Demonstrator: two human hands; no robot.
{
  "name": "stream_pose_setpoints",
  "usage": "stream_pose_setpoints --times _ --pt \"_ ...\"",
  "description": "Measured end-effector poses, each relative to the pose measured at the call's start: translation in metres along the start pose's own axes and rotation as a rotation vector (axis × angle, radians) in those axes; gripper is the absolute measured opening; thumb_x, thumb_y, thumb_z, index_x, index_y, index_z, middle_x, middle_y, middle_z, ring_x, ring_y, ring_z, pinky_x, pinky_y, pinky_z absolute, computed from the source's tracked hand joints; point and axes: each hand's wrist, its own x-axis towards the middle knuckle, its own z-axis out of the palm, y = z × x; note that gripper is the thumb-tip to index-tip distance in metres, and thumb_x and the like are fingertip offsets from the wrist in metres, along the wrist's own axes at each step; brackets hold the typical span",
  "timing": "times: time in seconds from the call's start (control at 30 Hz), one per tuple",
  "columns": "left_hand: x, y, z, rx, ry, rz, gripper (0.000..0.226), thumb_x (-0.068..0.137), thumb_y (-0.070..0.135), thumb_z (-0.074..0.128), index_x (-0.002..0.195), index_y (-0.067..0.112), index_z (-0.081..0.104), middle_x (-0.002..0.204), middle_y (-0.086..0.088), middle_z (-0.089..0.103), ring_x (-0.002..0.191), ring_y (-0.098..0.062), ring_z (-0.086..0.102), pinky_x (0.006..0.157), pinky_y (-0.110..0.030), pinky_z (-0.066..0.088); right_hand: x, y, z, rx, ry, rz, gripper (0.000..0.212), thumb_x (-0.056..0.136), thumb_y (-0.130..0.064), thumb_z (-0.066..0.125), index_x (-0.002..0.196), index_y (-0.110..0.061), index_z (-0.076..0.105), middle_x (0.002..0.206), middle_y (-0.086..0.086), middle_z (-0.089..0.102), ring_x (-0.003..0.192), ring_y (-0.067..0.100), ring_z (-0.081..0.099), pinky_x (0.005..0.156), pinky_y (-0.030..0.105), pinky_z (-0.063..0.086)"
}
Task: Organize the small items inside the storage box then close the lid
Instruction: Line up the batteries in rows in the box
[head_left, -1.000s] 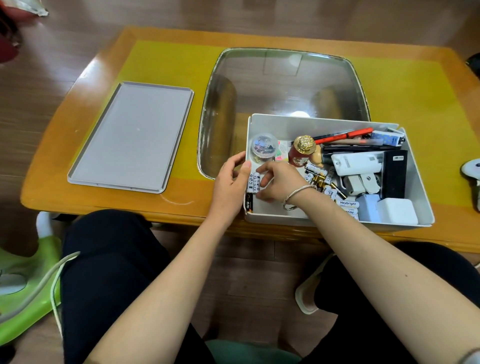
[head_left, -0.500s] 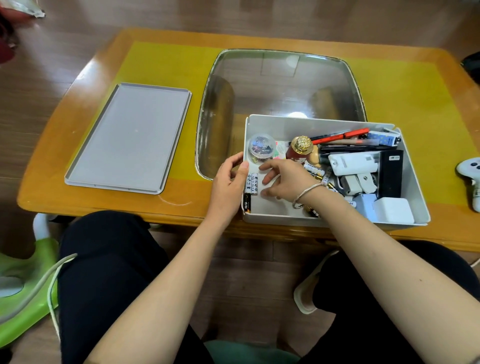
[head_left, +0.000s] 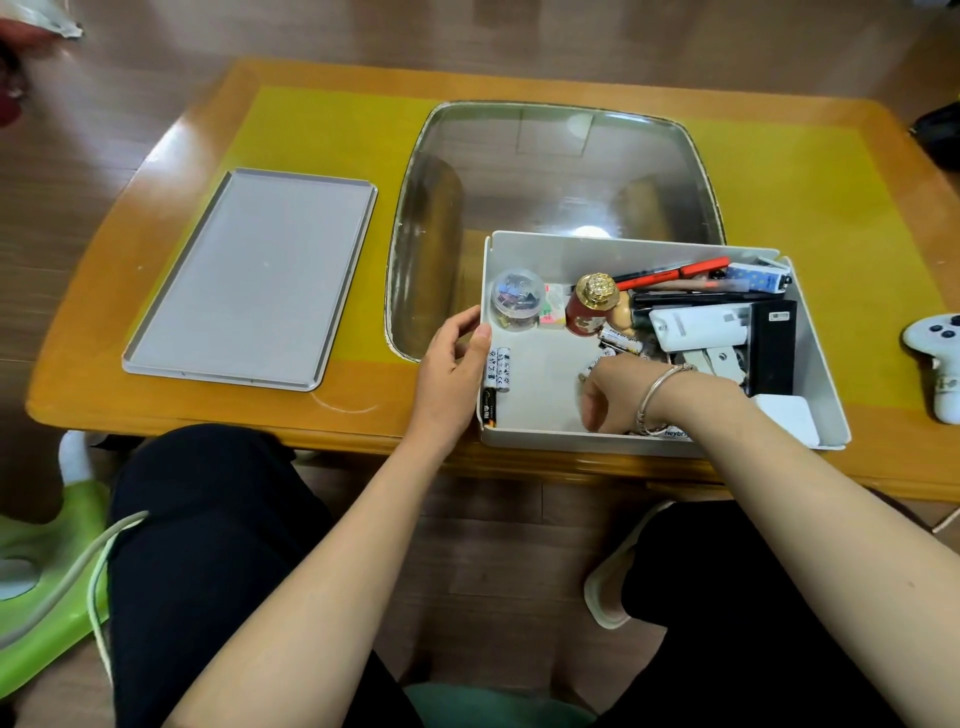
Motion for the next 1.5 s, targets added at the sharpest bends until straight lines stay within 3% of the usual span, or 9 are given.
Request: stream_pose_setpoints --times 0.23,0.43,0.63,0.73,0.8,1.0,1.13,1.27,1.5 --pt "0.000 -0.001 0.000 -0.004 -0.003 0.005 0.036 0.098 0.033 0.048 0.131 0.019 0.051 0.125 0.004 0.059 0.110 -0.005 0.056 0.081 -0.016 0.049 0.006 -0.004 0.004 -0.016 0.158 0.036 0.021 0.075 -0.032 0.069 0.068 -0.012 0.069 0.071 0.005 0.068 0.069 0.020 0.060 0.067 0.030 0.053" --pt "0.000 -0.002 0.000 0.002 -0.008 0.012 0.036 0.099 0.033 0.048 0.132 0.019 0.051 0.126 0.003 0.059 0.111 -0.006 0.056 0.083 -0.017 0.050 0.009 -0.006 0.003 0.022 0.259 0.067 0.018 0.074 -0.029 0.073 0.079 -0.012 0.070 0.080 0.005 0.067 0.079 0.021 0.060 0.067 0.027 0.047" --pt "0.001 -0.002 0.000 -0.001 -0.006 0.011 0.036 0.099 0.032 0.048 0.131 0.019 0.052 0.126 0.002 0.059 0.111 -0.005 0.055 0.088 -0.024 0.050 0.014 -0.009 0.011 0.004 0.258 0.080 0.021 0.069 -0.029 0.075 0.063 -0.018 0.058 0.074 0.004 0.061 0.075 0.022 0.057 0.062 0.026 0.042" --pt "0.000 -0.002 0.000 -0.004 -0.004 0.016 0.035 0.099 0.032 0.048 0.131 0.018 0.052 0.126 0.002 0.059 0.111 -0.006 0.055 0.087 -0.021 0.049 0.014 -0.012 0.009 0.046 0.290 0.052 0.012 0.074 -0.024 0.067 0.079 -0.014 0.063 0.077 0.003 0.060 0.077 0.022 0.057 0.065 0.027 0.045" --pt "0.000 -0.002 0.000 -0.009 -0.003 0.020 0.035 0.099 0.030 0.048 0.131 0.017 0.052 0.126 0.002 0.059 0.111 -0.005 0.055 0.086 -0.018 0.049 0.014 -0.017 0.006 0.177 0.324 0.029 0.021 0.076 -0.020 0.066 0.096 -0.014 0.063 0.079 0.000 0.056 0.074 0.018 0.053 0.067 0.026 0.044" --pt "0.000 -0.001 0.000 -0.006 0.001 0.016 0.034 0.099 0.030 0.048 0.131 0.018 0.052 0.127 0.002 0.059 0.113 -0.007 0.055 0.090 -0.025 0.050 0.021 -0.042 0.003 0.541 0.140 0.097 0.015 0.079 -0.019 0.072 0.083 -0.013 0.058 0.059 0.005 0.066 0.038 0.010 0.060 0.034 0.018 0.042" --pt "-0.001 0.000 0.000 -0.008 -0.001 0.014 0.035 0.099 0.030 0.048 0.131 0.018 0.052 0.126 0.002 0.059 0.111 -0.007 0.056 0.090 -0.029 0.052 0.026 -0.051 0.007 0.480 0.060 0.097 0.036 0.071 -0.030 0.080 0.095 -0.013 0.058 0.075 0.003 0.069 0.057 0.014 0.065 0.056 0.028 0.054" --pt "-0.001 0.000 0.000 -0.011 -0.003 0.012 0.035 0.099 0.031 0.047 0.131 0.019 0.052 0.127 0.001 0.059 0.114 -0.010 0.055 0.093 -0.036 0.051 0.027 -0.052 0.010 0.481 0.087 0.108 0.058 0.068 -0.029 0.082 0.112 -0.016 0.048 0.102 0.007 0.064 0.088 0.025 0.062 0.081 0.041 0.053" --pt "-0.001 0.000 0.001 -0.005 0.008 0.009 0.034 0.099 0.030 0.048 0.131 0.017 0.052 0.127 0.001 0.059 0.114 -0.010 0.056 0.095 -0.038 0.050 0.026 -0.060 0.011 0.592 0.112 0.117 0.086 0.067 -0.011 0.080 0.138 -0.016 0.031 0.109 0.012 0.063 0.084 0.025 0.063 0.078 0.040 0.056"
